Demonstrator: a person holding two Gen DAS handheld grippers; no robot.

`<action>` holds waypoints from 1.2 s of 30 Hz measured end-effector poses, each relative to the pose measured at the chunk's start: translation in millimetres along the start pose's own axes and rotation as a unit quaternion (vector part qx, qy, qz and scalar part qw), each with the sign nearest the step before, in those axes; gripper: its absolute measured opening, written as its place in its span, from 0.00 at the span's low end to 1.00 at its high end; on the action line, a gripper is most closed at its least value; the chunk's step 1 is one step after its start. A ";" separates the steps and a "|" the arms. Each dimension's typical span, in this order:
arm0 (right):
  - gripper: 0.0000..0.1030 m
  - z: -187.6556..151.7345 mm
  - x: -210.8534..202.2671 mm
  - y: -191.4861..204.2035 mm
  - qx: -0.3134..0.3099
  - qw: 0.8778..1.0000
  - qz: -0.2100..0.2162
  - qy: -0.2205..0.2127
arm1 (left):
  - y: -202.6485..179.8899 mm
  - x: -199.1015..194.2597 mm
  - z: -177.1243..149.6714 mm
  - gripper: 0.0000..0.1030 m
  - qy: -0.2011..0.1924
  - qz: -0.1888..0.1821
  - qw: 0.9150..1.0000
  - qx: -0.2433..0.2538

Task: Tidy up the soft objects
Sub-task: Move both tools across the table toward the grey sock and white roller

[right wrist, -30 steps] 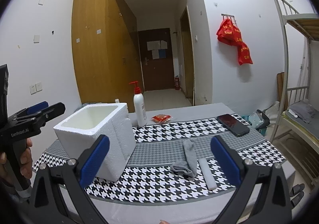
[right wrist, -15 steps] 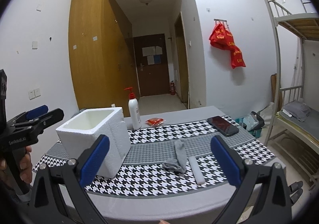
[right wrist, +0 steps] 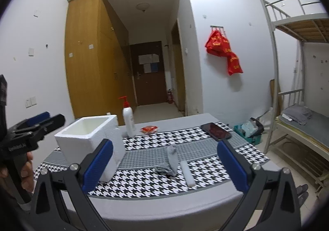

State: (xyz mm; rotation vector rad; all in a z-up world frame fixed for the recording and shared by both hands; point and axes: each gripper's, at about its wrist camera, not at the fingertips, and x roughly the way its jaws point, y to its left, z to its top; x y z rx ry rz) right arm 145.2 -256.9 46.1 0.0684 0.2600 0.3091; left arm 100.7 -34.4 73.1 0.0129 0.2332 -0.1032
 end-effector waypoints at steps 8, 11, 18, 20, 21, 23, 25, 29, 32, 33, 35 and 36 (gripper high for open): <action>0.99 -11.7 3.9 -9.7 0.014 1.000 -0.009 0.010 | -10.9 -0.5 -2.4 0.99 -0.001 -0.013 1.000 0.005; 0.99 -15.7 4.7 -14.9 0.023 1.000 -0.013 0.015 | -13.4 2.4 -4.8 0.99 0.003 -0.018 1.000 0.002; 0.99 -19.2 2.3 -20.9 0.014 1.000 -0.012 0.018 | -21.4 12.4 -16.3 0.99 0.016 -0.032 0.999 -0.009; 0.99 -20.7 1.8 -21.9 0.011 1.000 -0.011 0.018 | -24.9 17.3 -19.8 0.99 0.022 -0.036 0.999 -0.007; 0.99 -21.9 2.2 -23.6 0.010 1.000 -0.013 0.019 | -26.9 19.4 -21.6 0.99 0.025 -0.037 0.999 -0.007; 0.99 -23.7 3.4 -25.4 0.008 1.000 -0.013 0.020 | -30.8 25.1 -25.5 0.99 0.034 -0.042 0.999 -0.006; 0.99 -26.6 6.7 -28.4 0.005 1.000 -0.013 0.024 | -33.5 30.8 -28.8 0.99 0.042 -0.048 0.998 -0.005; 0.99 -34.5 14.0 -30.9 -0.004 0.999 -0.019 0.036 | -35.7 41.3 -35.9 0.99 0.055 -0.059 0.997 -0.012; 0.99 -40.1 19.1 -34.8 -0.003 0.999 -0.021 0.046 | -37.4 51.3 -42.2 0.99 0.064 -0.071 0.995 -0.013; 0.99 -41.6 21.7 -37.2 0.000 0.999 -0.022 0.050 | -38.8 54.4 -43.9 0.99 0.067 -0.074 0.995 -0.010; 0.99 -44.0 25.3 -41.2 0.004 0.998 -0.024 0.056 | -42.0 60.8 -47.7 0.99 0.074 -0.076 0.994 -0.007; 0.99 -44.9 27.4 -43.4 0.006 0.998 -0.026 0.059 | -42.9 63.1 -48.8 0.99 0.075 -0.076 0.994 -0.006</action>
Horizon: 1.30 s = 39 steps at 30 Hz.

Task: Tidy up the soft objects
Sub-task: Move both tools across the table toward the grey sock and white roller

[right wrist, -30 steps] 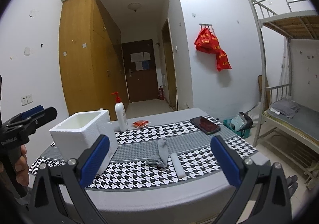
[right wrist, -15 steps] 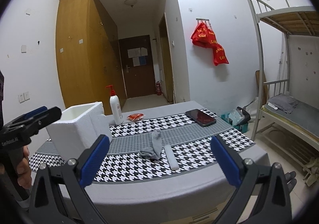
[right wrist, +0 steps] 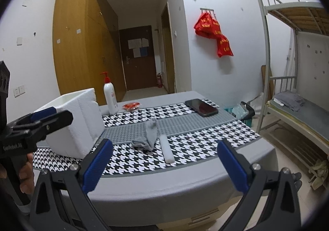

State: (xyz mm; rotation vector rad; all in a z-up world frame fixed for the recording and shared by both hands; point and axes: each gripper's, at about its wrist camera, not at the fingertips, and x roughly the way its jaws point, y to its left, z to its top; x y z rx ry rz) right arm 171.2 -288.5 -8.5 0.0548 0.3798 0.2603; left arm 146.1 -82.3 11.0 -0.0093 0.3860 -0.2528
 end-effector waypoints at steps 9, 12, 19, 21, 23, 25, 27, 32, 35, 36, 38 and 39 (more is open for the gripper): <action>0.99 -4.4 16.6 -6.8 -0.001 1.000 0.000 0.022 | -4.3 26.8 -4.9 0.99 0.033 -0.007 0.999 -0.002; 0.99 -7.1 23.0 -10.2 0.000 1.000 0.002 0.028 | -6.9 36.2 -7.1 0.99 0.044 -0.006 0.999 0.002; 0.99 -12.9 45.2 -24.1 0.014 0.998 0.009 0.055 | -11.3 61.7 -10.0 0.99 0.067 -0.002 0.998 0.007; 0.99 -14.3 51.0 -26.8 0.015 0.998 0.010 0.063 | -10.4 68.0 -10.9 0.99 0.076 0.002 0.997 0.006; 0.99 -15.5 55.0 -28.2 0.015 0.998 0.009 0.067 | -10.2 73.8 -12.2 0.99 0.084 0.009 0.996 0.006; 0.99 -17.1 58.6 -30.4 0.018 0.997 0.012 0.071 | -9.8 81.3 -13.3 0.99 0.093 0.011 0.996 0.005; 0.99 -18.9 62.8 -32.0 0.021 0.997 0.017 0.077 | -9.3 87.7 -14.6 0.99 0.099 0.013 0.995 0.002; 0.99 -21.2 68.4 -35.5 0.023 0.996 0.023 0.080 | -10.2 104.6 -15.0 0.99 0.114 0.008 0.993 -0.001; 0.99 -20.7 73.4 -38.1 0.025 0.996 0.026 0.085 | -10.5 115.3 -15.7 0.99 0.119 0.015 0.993 0.001; 0.99 -21.2 75.7 -38.4 0.026 0.995 0.029 0.087 | -10.8 119.0 -16.2 0.99 0.121 0.016 0.993 0.001; 0.99 -20.8 79.1 -39.4 0.026 0.995 0.031 0.091 | -11.3 127.1 -17.7 0.97 0.128 0.018 0.992 0.002; 0.99 -20.9 81.1 -39.9 0.025 0.995 0.031 0.092 | -12.1 130.1 -18.2 0.96 0.131 0.018 0.991 0.003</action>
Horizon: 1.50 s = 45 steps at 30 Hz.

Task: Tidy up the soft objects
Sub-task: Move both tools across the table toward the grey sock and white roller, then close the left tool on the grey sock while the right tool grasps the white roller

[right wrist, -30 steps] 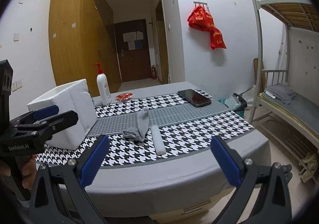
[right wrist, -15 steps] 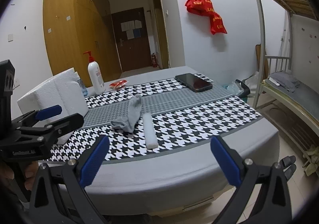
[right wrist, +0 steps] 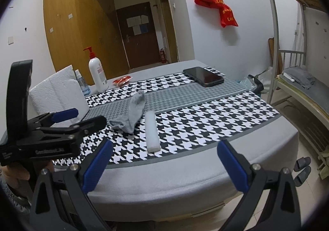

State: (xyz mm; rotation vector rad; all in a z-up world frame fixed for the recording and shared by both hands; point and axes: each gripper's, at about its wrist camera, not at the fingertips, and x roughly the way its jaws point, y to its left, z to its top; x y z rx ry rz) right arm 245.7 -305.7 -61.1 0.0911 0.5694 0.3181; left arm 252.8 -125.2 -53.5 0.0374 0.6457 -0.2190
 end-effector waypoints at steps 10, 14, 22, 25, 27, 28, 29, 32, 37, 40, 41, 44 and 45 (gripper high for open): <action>0.99 2.8 12.7 -11.3 0.001 1.000 -0.002 0.013 | -0.2 28.1 4.0 0.83 0.030 0.018 0.999 -0.004; 0.99 1.1 17.6 -12.2 -0.002 1.000 -0.001 0.018 | -4.4 38.9 5.1 0.82 0.046 0.016 0.999 0.003; 0.99 0.9 24.6 -16.5 0.005 1.000 0.003 0.024 | -4.6 63.7 9.1 0.69 0.075 0.026 0.997 0.009; 0.99 1.9 25.6 -17.7 0.003 1.000 0.004 0.023 | -3.6 68.3 9.9 0.67 0.079 0.022 0.997 0.005; 0.99 2.5 27.2 -18.6 0.003 1.000 0.005 0.024 | -3.4 70.6 10.3 0.65 0.080 0.024 0.996 0.005; 0.99 2.7 28.5 -18.7 0.003 1.000 0.006 0.025 | -3.5 71.4 10.6 0.62 0.081 0.022 0.996 0.005; 0.99 2.9 29.8 -18.8 0.003 1.000 0.006 0.026 | -4.0 72.2 11.2 0.62 0.083 0.022 0.996 0.006; 0.99 2.0 32.2 -18.6 0.001 1.000 0.008 0.029 | -5.1 75.6 11.7 0.56 0.089 0.022 0.996 0.010; 0.99 1.7 34.0 -18.4 0.000 0.999 0.012 0.031 | -3.8 83.5 11.8 0.49 0.103 0.017 0.994 0.007; 0.99 2.4 34.9 -18.7 -0.001 0.999 0.014 0.030 | -2.9 86.0 11.1 0.46 0.109 0.013 0.994 0.006; 0.99 2.5 35.7 -18.1 -0.002 0.999 0.013 0.030 | -2.8 86.4 11.0 0.46 0.109 0.012 0.994 0.007; 0.99 2.2 37.4 -18.4 -0.003 0.999 0.014 0.032 | -3.2 86.9 10.7 0.44 0.111 0.007 0.994 0.007; 0.99 1.8 37.8 -18.6 -0.003 0.999 0.013 0.033 | -2.9 87.1 10.8 0.43 0.111 0.007 0.994 0.007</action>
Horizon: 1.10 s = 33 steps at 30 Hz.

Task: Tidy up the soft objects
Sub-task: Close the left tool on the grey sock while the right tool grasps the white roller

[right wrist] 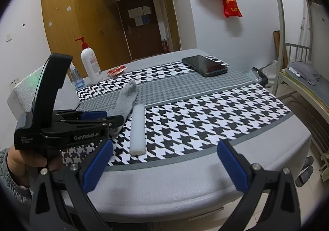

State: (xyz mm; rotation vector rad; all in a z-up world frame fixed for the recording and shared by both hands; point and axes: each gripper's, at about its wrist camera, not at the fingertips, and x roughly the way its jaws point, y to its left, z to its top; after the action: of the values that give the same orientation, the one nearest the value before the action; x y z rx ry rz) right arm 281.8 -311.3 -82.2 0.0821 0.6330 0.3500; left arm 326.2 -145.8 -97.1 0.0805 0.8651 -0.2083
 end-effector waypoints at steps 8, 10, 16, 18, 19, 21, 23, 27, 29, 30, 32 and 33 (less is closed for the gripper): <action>0.99 -1.7 0.8 -1.2 0.002 1.000 -0.003 0.005 | -0.9 0.7 0.2 0.17 0.000 0.000 1.000 0.004; 0.99 -1.4 0.7 0.1 -0.001 1.000 -0.003 0.006 | -0.1 0.3 0.1 0.17 -0.001 0.000 1.000 0.003; 0.99 2.0 8.2 10.0 -0.022 1.000 -0.003 0.015 | 4.5 -0.4 0.1 0.16 -0.001 -0.009 1.000 -0.005; 0.99 3.9 13.2 13.6 -0.030 0.999 -0.001 0.019 | 6.6 -0.5 0.0 0.16 -0.001 -0.014 1.000 -0.009; 0.99 4.3 15.7 15.4 -0.035 0.999 0.002 0.021 | 6.9 -0.2 0.1 0.16 -0.001 -0.015 1.000 -0.010; 0.99 4.4 21.1 19.0 -0.044 0.999 -0.001 0.028 | 6.6 -0.7 -0.4 0.16 -0.001 -0.013 1.000 -0.006; 0.98 4.2 25.2 22.1 -0.053 0.998 0.002 0.032 | 6.2 -1.0 -0.6 0.16 -0.001 -0.013 1.000 -0.004; 0.83 4.3 33.8 26.9 -0.069 0.997 0.005 0.046 | 5.7 -1.7 -1.1 0.16 -0.001 -0.011 1.000 -0.001; 0.79 3.3 37.3 28.6 -0.075 0.996 0.007 0.053 | 5.8 -1.7 -1.1 0.16 -0.001 -0.011 1.000 -0.001; 0.75 2.3 39.1 29.6 -0.080 0.995 0.007 0.057 | 6.0 -1.7 -1.1 0.16 -0.001 -0.012 1.000 -0.002; 0.70 1.4 41.9 32.1 -0.086 0.994 0.010 0.064 | 7.0 -1.3 -1.3 0.16 -0.001 -0.015 1.000 -0.003; 0.70 1.0 42.5 33.4 -0.089 0.994 0.010 0.066 | 7.3 -1.3 -1.5 0.16 -0.001 -0.015 1.000 -0.003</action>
State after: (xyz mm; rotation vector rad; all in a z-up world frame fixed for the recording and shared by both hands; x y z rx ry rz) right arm 304.4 -265.3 -99.4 -0.1067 0.7292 0.4326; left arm 325.8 -138.2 -97.2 0.0607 0.8654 -0.2344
